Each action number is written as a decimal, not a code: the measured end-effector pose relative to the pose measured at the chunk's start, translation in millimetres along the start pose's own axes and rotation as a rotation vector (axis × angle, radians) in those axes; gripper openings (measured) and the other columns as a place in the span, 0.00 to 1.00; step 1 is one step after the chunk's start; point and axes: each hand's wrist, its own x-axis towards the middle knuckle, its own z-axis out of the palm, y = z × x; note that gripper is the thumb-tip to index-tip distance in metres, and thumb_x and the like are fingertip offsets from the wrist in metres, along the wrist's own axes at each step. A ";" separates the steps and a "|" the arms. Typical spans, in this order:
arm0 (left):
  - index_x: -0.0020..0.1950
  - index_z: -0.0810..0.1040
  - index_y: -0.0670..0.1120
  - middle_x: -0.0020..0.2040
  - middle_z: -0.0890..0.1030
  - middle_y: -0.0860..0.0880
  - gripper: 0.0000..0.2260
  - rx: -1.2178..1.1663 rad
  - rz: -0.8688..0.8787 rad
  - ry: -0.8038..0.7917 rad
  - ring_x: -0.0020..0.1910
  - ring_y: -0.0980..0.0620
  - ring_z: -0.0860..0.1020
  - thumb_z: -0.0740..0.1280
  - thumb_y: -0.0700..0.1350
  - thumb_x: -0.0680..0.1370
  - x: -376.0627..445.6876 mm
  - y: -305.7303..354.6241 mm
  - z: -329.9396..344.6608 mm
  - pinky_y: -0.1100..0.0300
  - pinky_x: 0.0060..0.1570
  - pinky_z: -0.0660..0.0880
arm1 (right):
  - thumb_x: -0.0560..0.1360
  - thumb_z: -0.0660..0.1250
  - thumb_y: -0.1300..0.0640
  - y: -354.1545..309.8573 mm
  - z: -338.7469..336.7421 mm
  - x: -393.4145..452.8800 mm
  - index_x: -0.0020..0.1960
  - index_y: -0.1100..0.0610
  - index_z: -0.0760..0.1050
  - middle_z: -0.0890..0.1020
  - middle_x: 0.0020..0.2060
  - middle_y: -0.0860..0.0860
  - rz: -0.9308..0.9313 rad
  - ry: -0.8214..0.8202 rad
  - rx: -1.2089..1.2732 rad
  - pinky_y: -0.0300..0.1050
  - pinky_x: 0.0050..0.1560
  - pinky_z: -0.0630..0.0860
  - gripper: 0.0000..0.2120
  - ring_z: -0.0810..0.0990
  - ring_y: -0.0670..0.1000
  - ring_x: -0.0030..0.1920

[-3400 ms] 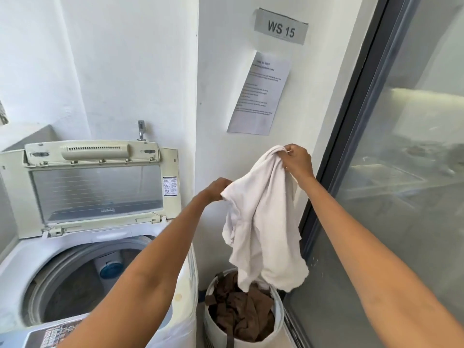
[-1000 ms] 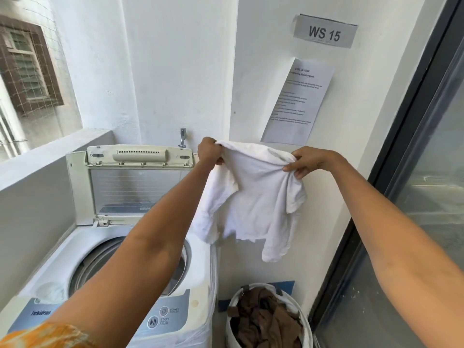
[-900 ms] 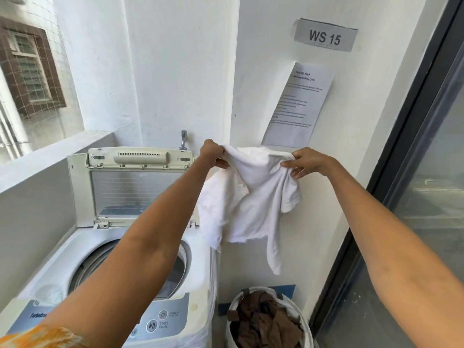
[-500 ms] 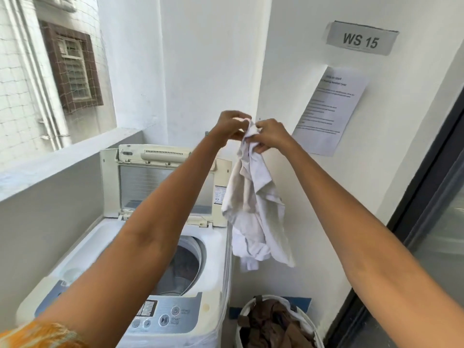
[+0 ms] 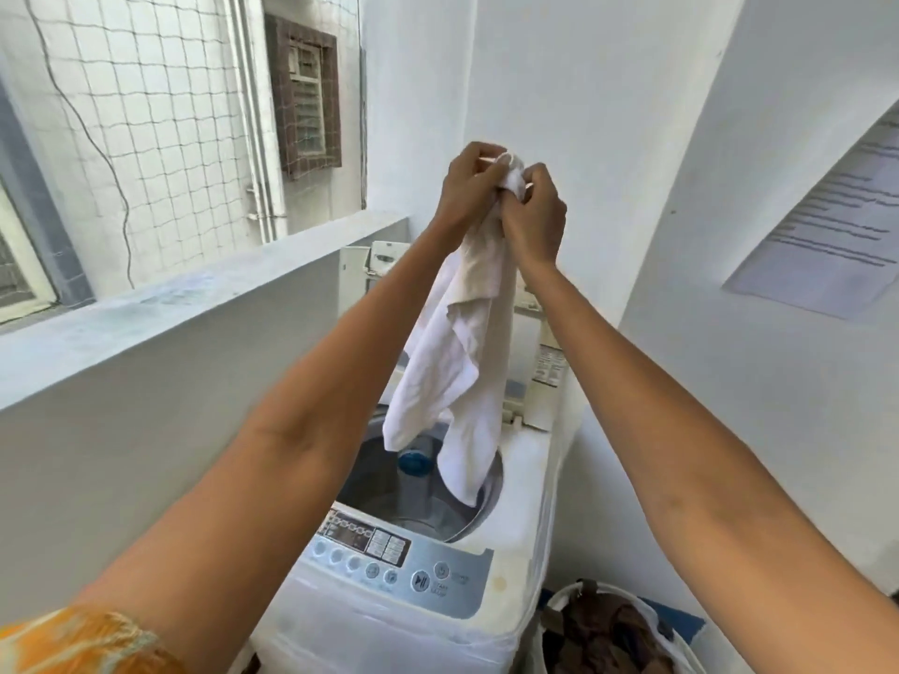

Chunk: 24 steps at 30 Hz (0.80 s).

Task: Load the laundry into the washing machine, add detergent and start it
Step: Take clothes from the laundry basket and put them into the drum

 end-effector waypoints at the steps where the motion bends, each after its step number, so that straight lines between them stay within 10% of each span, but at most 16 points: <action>1: 0.51 0.76 0.43 0.40 0.78 0.50 0.04 -0.001 -0.049 -0.017 0.39 0.58 0.78 0.65 0.40 0.77 -1.9 -18.9 -12.7 0.67 0.41 0.74 | 0.76 0.62 0.51 13.0 15.3 -7.6 0.41 0.54 0.66 0.75 0.31 0.49 -0.002 -0.034 -0.055 0.45 0.35 0.66 0.10 0.73 0.56 0.34; 7: 0.54 0.75 0.42 0.38 0.75 0.47 0.07 0.273 -0.381 -0.235 0.35 0.54 0.74 0.62 0.36 0.78 -18.5 -156.1 -83.3 0.61 0.35 0.71 | 0.76 0.63 0.54 104.7 104.5 -70.5 0.53 0.56 0.75 0.83 0.48 0.58 0.089 -0.330 -0.321 0.45 0.39 0.66 0.09 0.80 0.61 0.49; 13: 0.31 0.74 0.44 0.28 0.77 0.45 0.09 0.604 -0.712 -0.273 0.26 0.50 0.76 0.67 0.39 0.71 -58.7 -306.3 -121.7 0.63 0.30 0.73 | 0.73 0.64 0.60 204.8 174.9 -131.7 0.51 0.58 0.79 0.83 0.49 0.61 0.372 -0.685 -0.576 0.45 0.45 0.72 0.09 0.80 0.60 0.52; 19: 0.44 0.80 0.34 0.46 0.82 0.34 0.09 0.424 -1.040 0.010 0.47 0.38 0.81 0.62 0.35 0.70 -121.7 -436.9 -129.5 0.47 0.50 0.79 | 0.73 0.60 0.66 297.5 199.8 -204.2 0.55 0.62 0.79 0.80 0.54 0.62 0.765 -0.442 -0.566 0.47 0.53 0.73 0.14 0.77 0.61 0.57; 24: 0.32 0.69 0.46 0.34 0.72 0.39 0.14 0.357 -1.152 -0.235 0.33 0.46 0.72 0.61 0.38 0.78 -156.2 -470.7 -117.8 0.57 0.36 0.71 | 0.75 0.58 0.66 337.1 205.6 -255.7 0.59 0.59 0.76 0.76 0.58 0.60 0.949 -0.788 -0.438 0.49 0.60 0.71 0.15 0.73 0.62 0.63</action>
